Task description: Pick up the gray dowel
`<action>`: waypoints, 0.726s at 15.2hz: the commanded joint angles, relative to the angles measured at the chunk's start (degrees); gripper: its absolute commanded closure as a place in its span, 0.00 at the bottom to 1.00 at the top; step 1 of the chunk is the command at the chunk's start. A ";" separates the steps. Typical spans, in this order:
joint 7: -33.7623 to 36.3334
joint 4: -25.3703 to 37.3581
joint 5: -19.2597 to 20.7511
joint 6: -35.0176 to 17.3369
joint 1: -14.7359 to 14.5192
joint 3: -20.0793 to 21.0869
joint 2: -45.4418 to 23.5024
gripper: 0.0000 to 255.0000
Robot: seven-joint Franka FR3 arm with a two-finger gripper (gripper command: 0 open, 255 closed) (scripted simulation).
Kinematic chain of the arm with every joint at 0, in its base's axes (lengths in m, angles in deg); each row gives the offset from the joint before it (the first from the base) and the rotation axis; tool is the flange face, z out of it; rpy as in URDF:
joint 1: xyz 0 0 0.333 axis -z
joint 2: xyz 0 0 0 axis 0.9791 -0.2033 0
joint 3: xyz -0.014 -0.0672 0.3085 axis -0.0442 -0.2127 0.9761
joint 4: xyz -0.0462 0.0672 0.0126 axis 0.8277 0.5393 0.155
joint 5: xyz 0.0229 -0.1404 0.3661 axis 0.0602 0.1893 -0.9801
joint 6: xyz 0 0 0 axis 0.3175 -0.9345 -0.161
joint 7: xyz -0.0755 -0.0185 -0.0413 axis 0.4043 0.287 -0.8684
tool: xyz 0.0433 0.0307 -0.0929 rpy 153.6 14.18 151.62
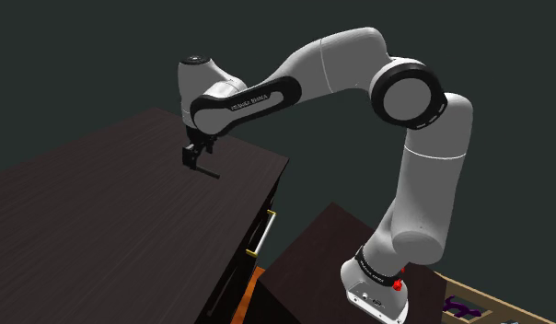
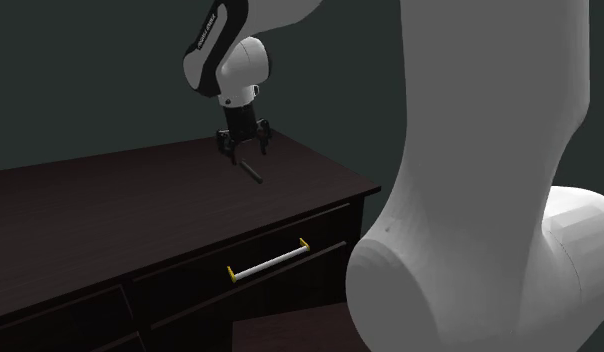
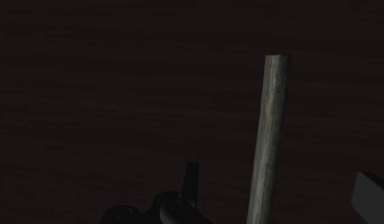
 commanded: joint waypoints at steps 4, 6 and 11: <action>0.69 -0.97 0.82 -2.96 -0.20 -0.28 -2.11 0.00; 1.11 -1.52 1.24 -4.51 -0.29 -0.46 -3.15 0.00; 1.05 -1.53 1.23 -4.51 -0.25 -0.47 -3.14 1.00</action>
